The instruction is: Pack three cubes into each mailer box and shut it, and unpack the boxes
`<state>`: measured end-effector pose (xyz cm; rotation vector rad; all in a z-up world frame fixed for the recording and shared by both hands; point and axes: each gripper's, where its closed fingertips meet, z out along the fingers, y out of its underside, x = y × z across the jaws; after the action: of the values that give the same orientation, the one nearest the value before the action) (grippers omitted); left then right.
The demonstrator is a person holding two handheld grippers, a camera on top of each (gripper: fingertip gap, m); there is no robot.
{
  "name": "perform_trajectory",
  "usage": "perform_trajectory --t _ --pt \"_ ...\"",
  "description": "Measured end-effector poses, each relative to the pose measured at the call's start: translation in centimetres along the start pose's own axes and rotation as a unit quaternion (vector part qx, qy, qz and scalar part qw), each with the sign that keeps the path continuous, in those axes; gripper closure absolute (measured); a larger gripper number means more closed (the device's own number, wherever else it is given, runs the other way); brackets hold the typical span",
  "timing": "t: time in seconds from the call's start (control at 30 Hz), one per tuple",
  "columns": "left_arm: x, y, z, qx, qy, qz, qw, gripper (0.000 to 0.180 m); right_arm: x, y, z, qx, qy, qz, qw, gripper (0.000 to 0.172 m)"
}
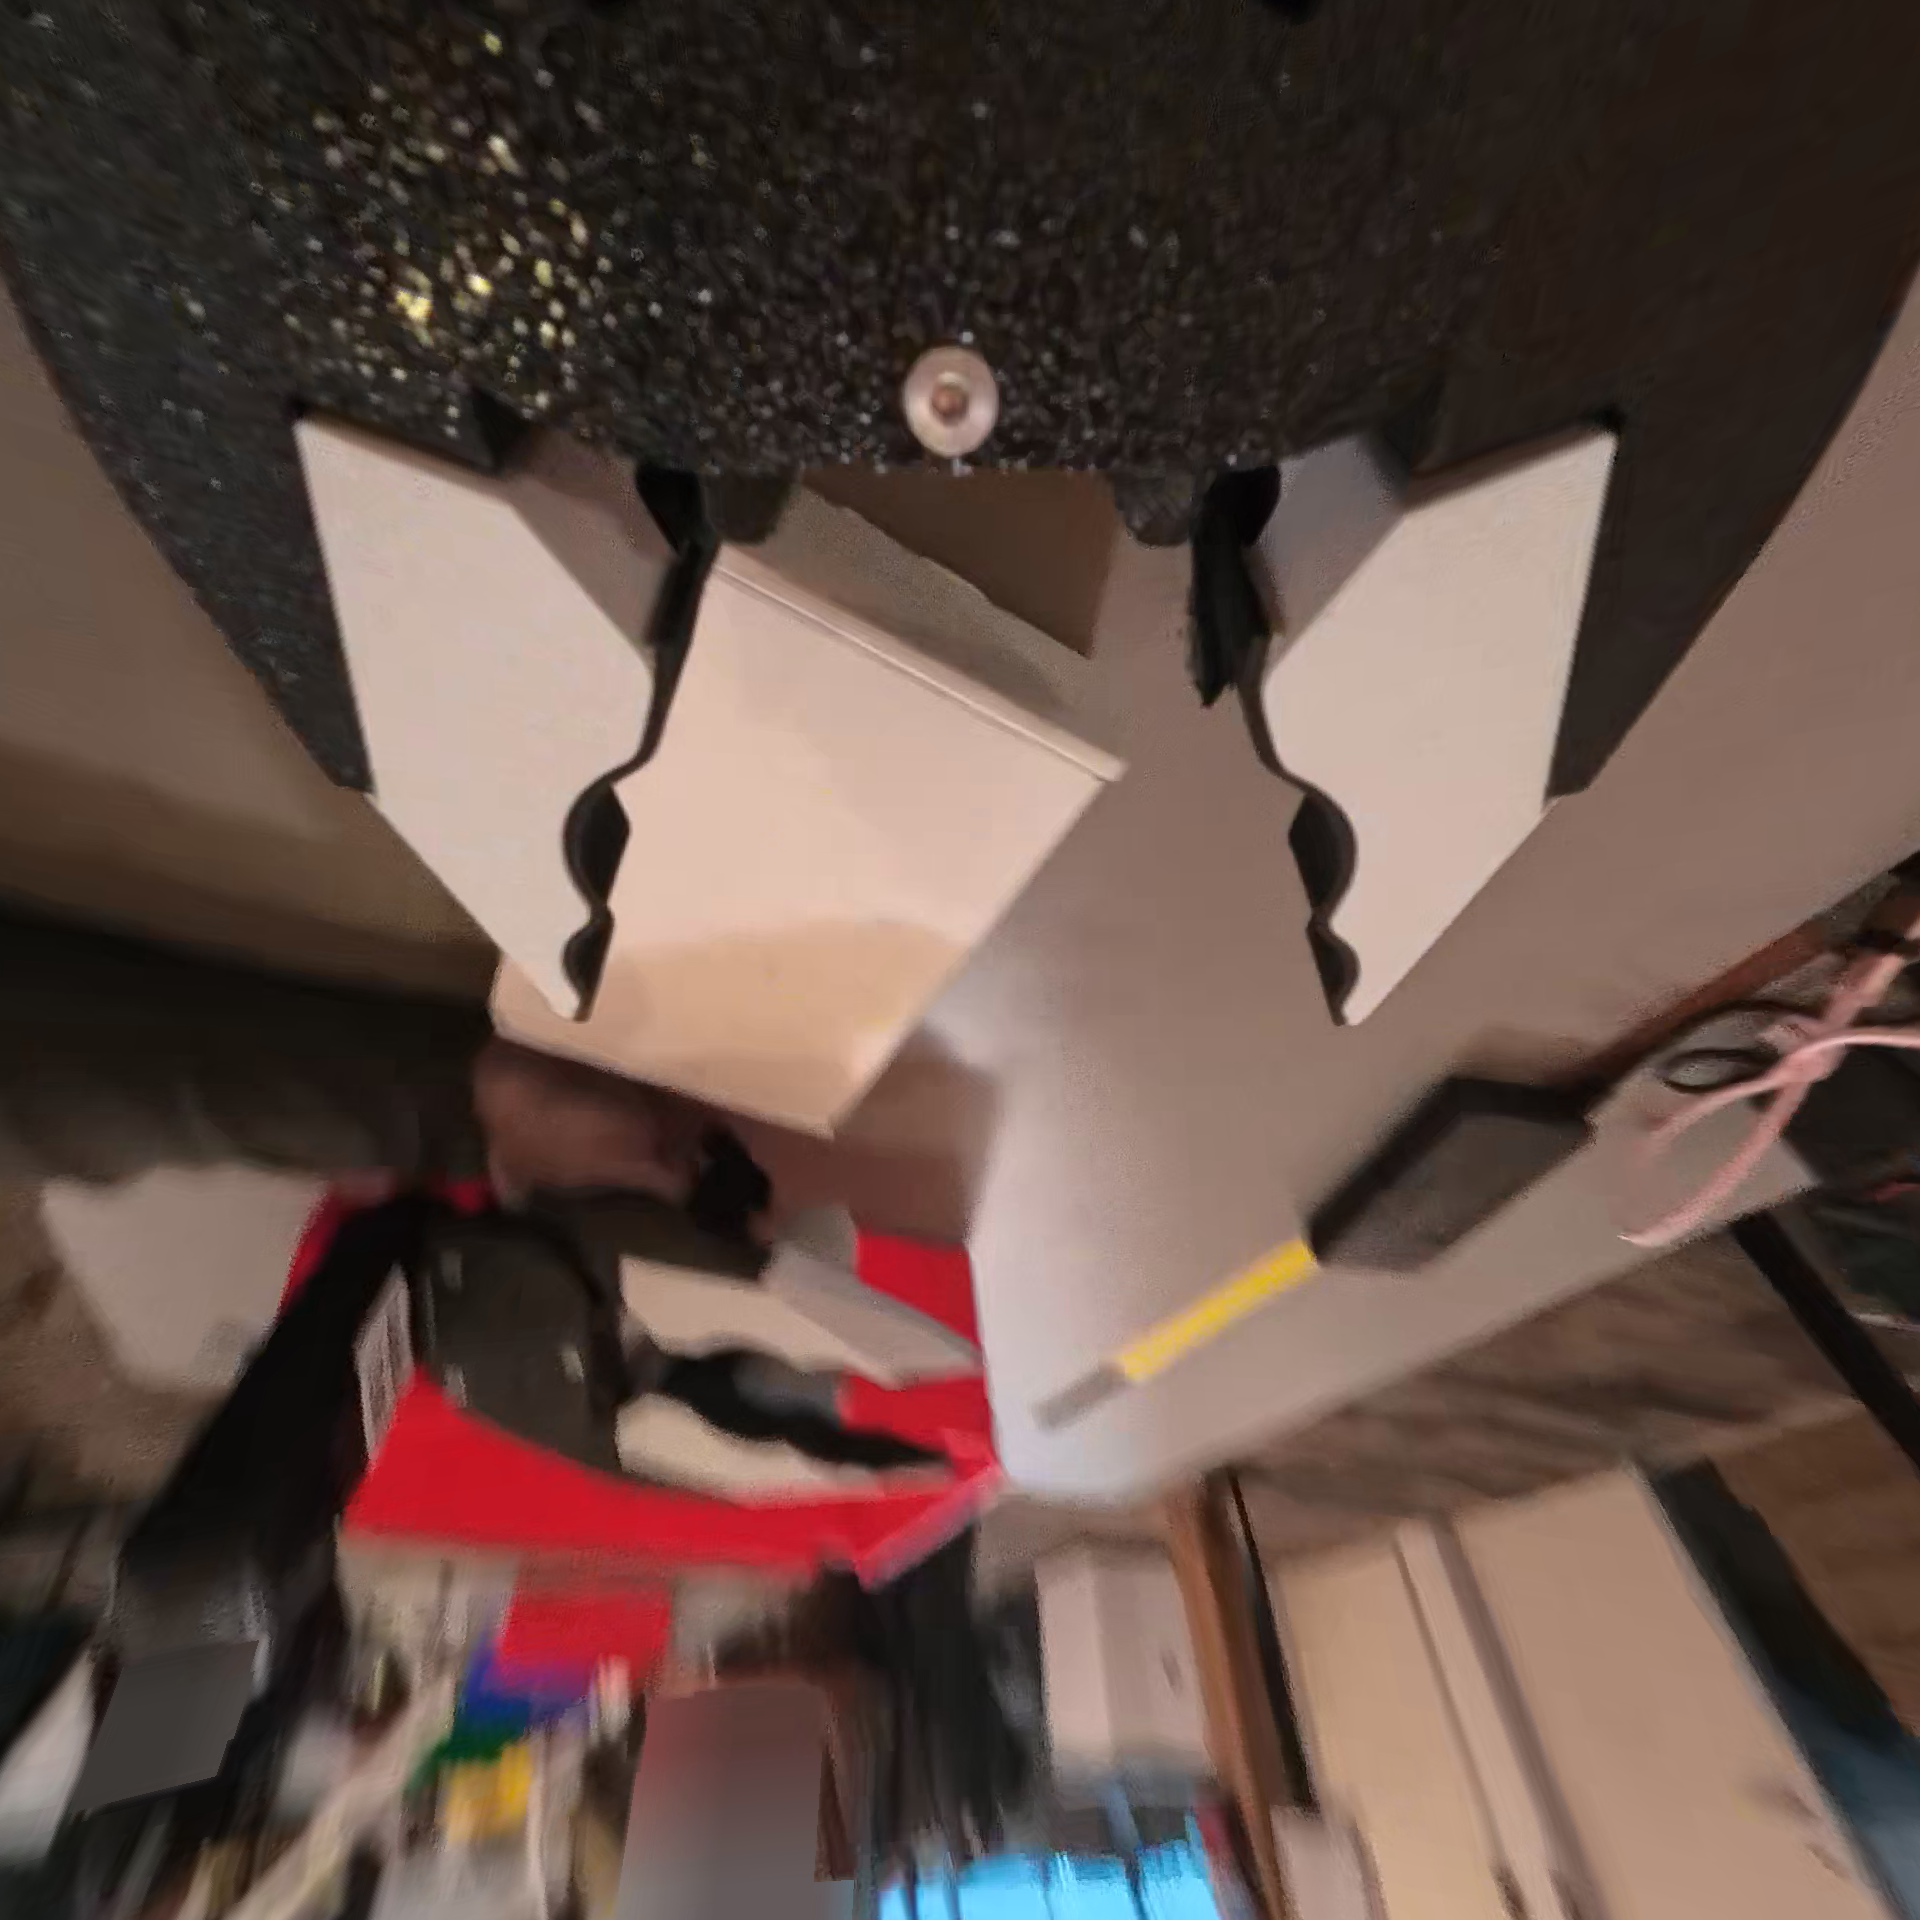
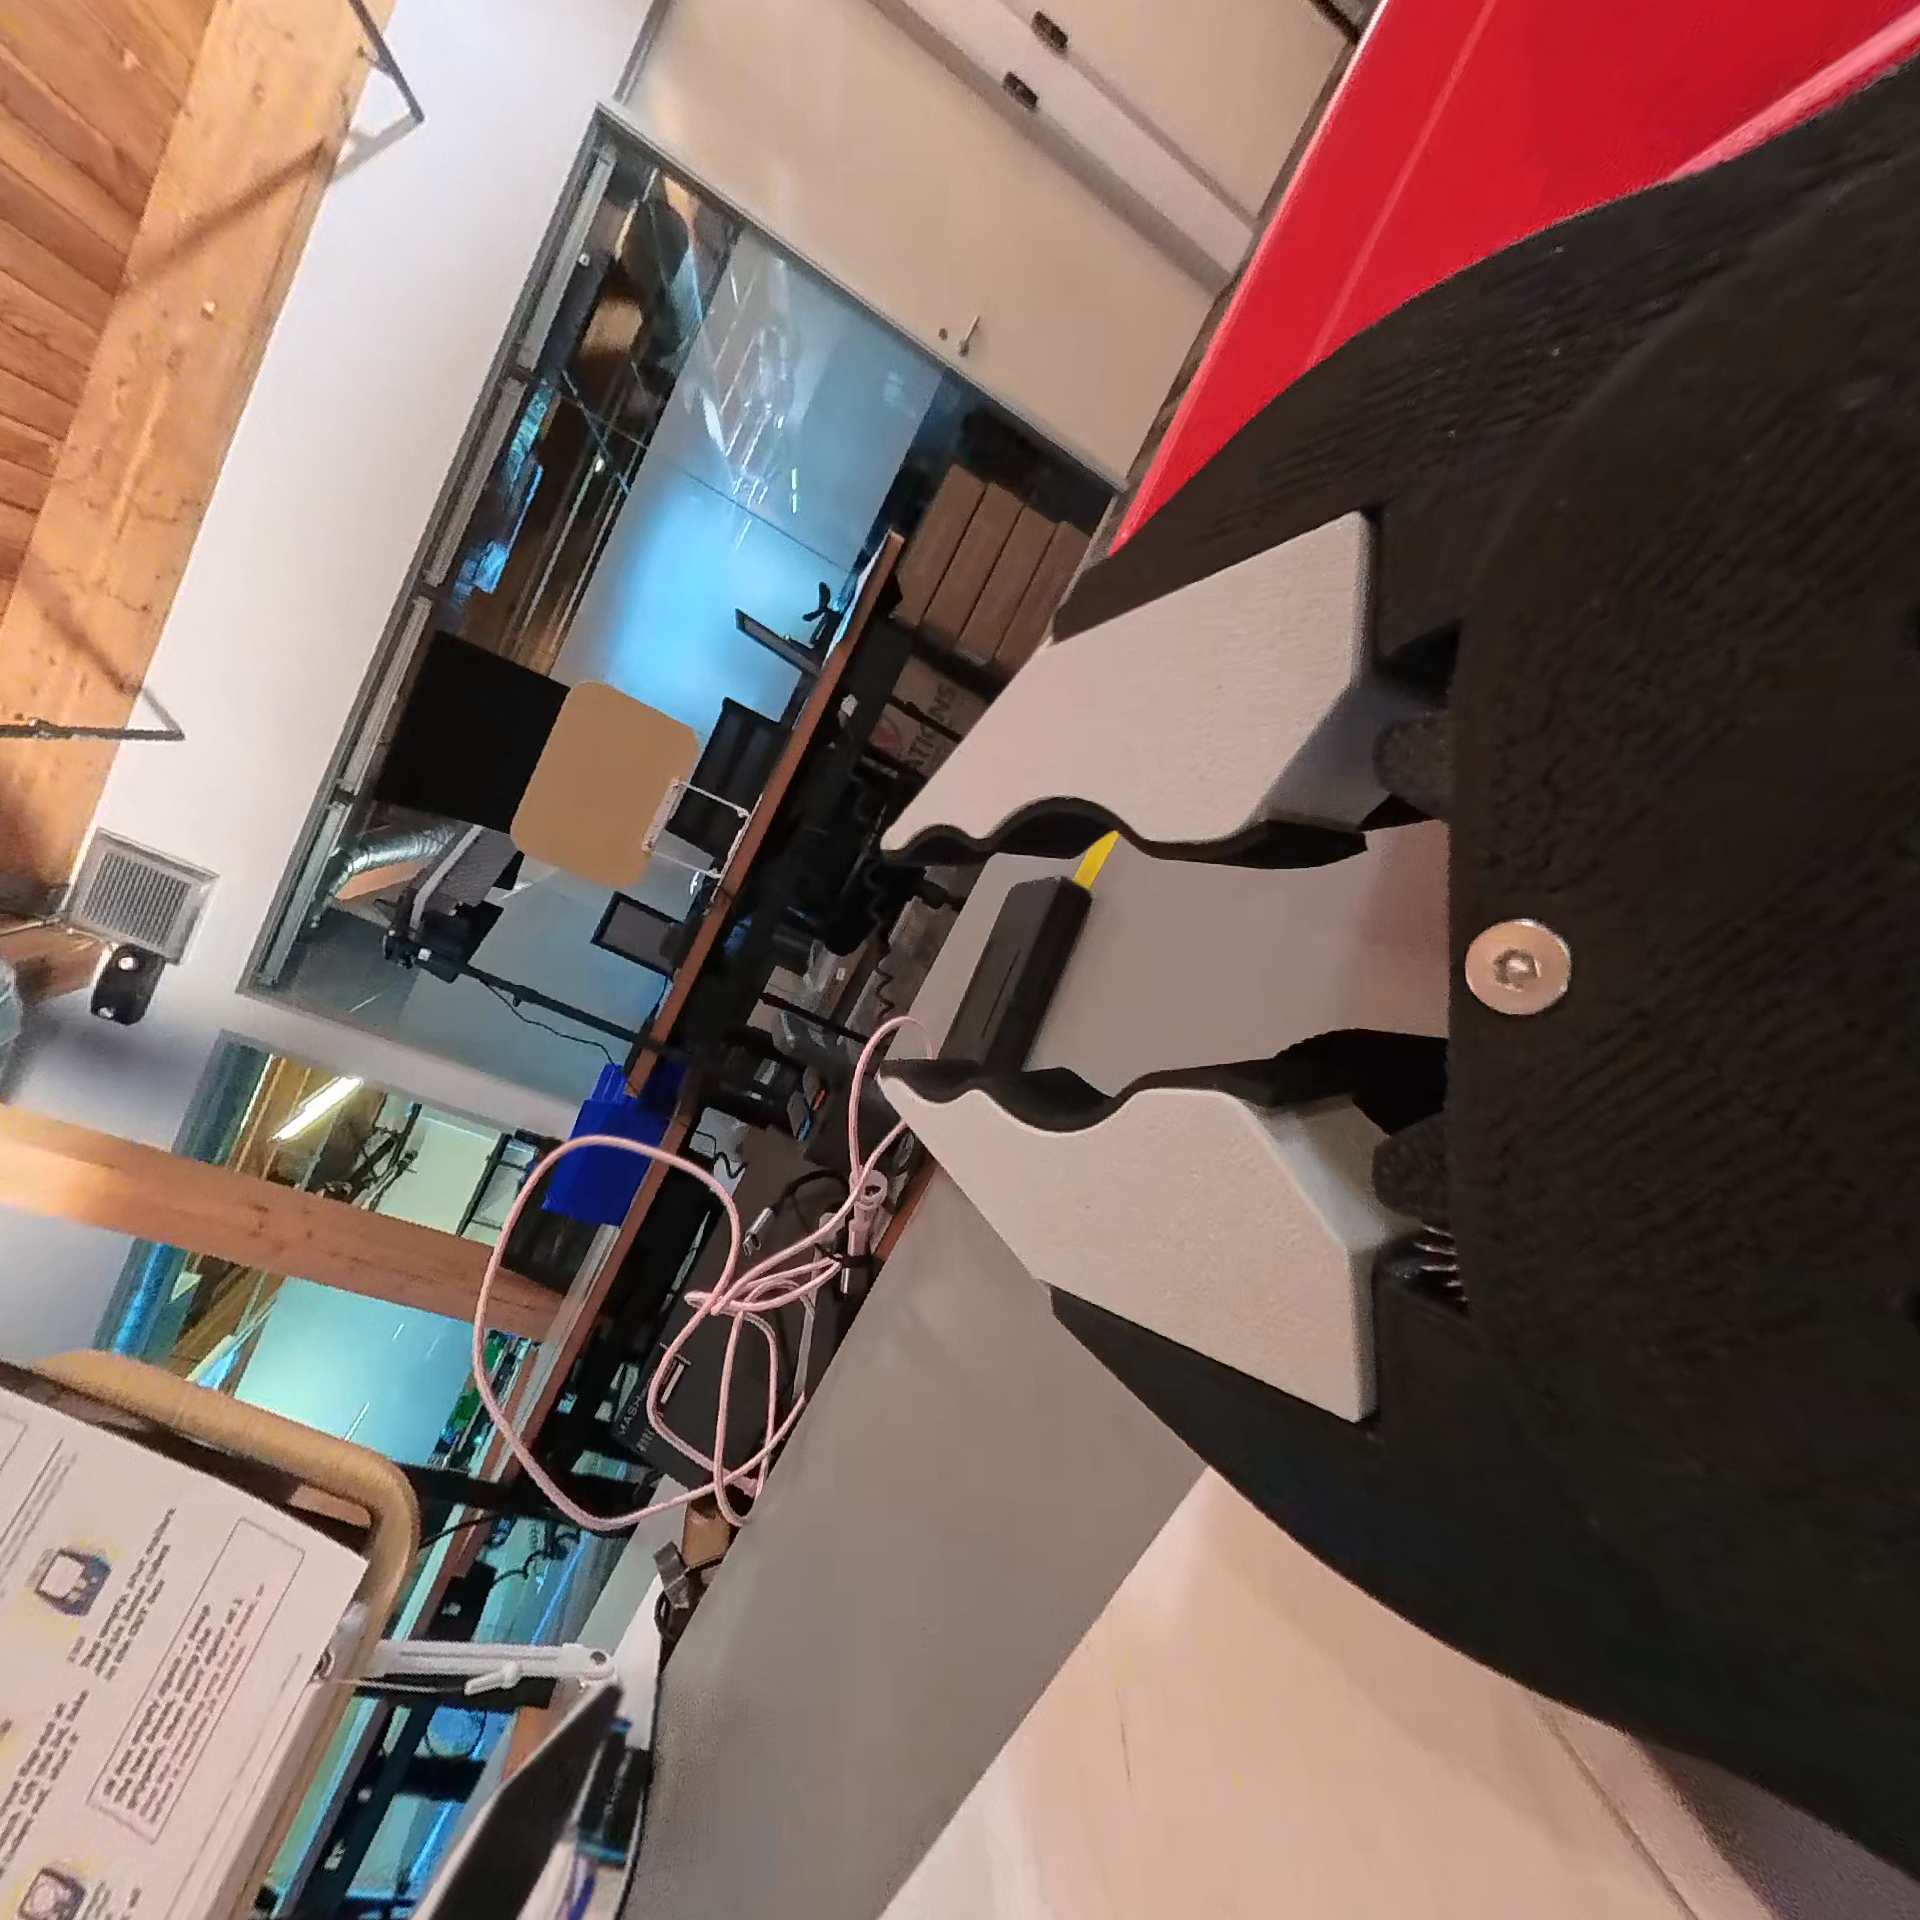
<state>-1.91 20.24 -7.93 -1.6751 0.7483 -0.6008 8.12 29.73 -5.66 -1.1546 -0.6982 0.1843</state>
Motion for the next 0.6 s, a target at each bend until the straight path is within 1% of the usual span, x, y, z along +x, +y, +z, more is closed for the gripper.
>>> perform_trajectory --t 0.03,0.07,0.1,0.17,0.2,0.27,0.33,0.4,0.47,0.57,0.6 --pt "-1.4 -0.7 -0.6 0.049 -0.016 -0.027 0.998 0.053 0.1 0.0 0.0 0.0 0.002 0.005 1.0 0.136" --pt "-2.6 -1.3 -1.3 0.088 -0.031 -0.048 0.994 0.058 0.2 0.1 -0.1 -0.001 0.003 0.008 1.0 0.136" --pt "-3.6 -1.6 -1.8 0.118 -0.045 -0.064 0.99 0.068 0.2 0.2 0.0 -0.002 0.003 0.009 1.0 0.136" --pt "-5.3 -1.8 -2.4 0.154 -0.075 -0.07 0.983 0.081 0.2 0.1 -0.1 0.001 0.002 0.011 1.0 0.136" --pt "-5.9 -1.6 -2.6 0.157 -0.091 -0.058 0.982 0.085 0.1 -0.3 -0.2 0.013 -0.005 0.018 1.0 0.136" --pt "-7.5 -0.7 -2.4 0.137 -0.147 0.002 0.98 0.092 -0.1 -1.0 -0.5 0.036 -0.018 0.034 0.999 0.136" --pt "-9.1 0.1 -2.6 0.131 -0.207 0.06 0.968 0.108 -0.1 -1.0 -0.5 0.036 -0.019 0.039 0.998 0.135" --pt "-10.1 0.4 -2.9 0.124 -0.246 0.097 0.956 0.121 -0.1 -0.8 -0.4 0.031 -0.019 0.039 0.999 0.135" --pt "-10.9 0.5 -3.2 0.121 -0.269 0.12 0.948 0.121 -0.2 -0.7 -0.2 0.028 -0.023 0.036 0.999 0.135" --pt "-12.3 0.3 -4.0 0.129 -0.298 0.13 0.937 0.122 -0.7 -0.6 0.0 0.025 -0.031 0.03 0.999 0.135" --pt "-12.8 0.3 -4.3 0.132 -0.308 0.133 0.933 0.128 -0.9 -0.6 0.1 0.024 -0.035 0.028 0.999 0.135"
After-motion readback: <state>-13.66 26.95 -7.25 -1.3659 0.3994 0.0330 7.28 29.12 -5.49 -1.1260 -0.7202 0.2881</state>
